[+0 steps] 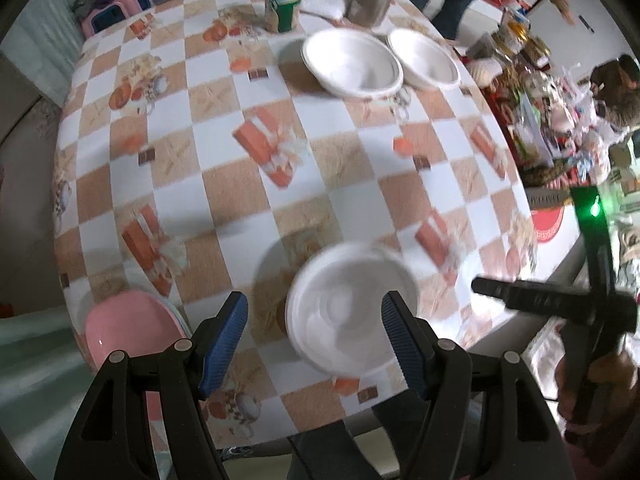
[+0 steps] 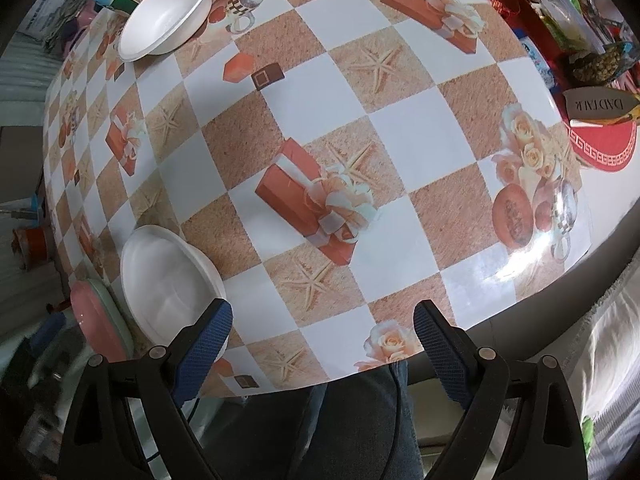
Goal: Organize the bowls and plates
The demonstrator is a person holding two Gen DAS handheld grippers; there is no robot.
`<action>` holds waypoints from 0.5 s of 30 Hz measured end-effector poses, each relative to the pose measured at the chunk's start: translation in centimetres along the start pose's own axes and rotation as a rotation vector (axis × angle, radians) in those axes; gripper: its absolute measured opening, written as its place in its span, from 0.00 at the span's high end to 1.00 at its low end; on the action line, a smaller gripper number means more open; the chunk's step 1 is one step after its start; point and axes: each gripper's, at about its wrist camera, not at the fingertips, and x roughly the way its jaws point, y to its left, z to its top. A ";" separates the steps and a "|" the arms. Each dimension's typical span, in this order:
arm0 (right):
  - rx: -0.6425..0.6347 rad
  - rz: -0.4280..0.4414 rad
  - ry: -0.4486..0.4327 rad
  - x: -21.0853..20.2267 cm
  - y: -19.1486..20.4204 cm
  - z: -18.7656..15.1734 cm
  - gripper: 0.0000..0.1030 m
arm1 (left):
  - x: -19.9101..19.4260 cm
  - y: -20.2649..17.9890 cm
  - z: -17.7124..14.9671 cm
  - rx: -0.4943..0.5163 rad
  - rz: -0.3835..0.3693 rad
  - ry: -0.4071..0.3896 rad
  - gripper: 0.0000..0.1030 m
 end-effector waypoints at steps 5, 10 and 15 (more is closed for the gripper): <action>-0.029 -0.013 0.000 -0.4 0.0 1.6 0.10 | -0.7 0.4 3.4 -0.033 0.007 -0.025 0.28; -0.060 -0.015 -0.024 -1.6 0.7 4.8 0.10 | -0.8 1.1 7.9 -0.070 0.037 -0.063 0.28; -0.070 0.006 -0.056 -2.5 2.0 9.0 0.10 | 1.1 1.6 12.5 -0.089 0.077 -0.069 0.28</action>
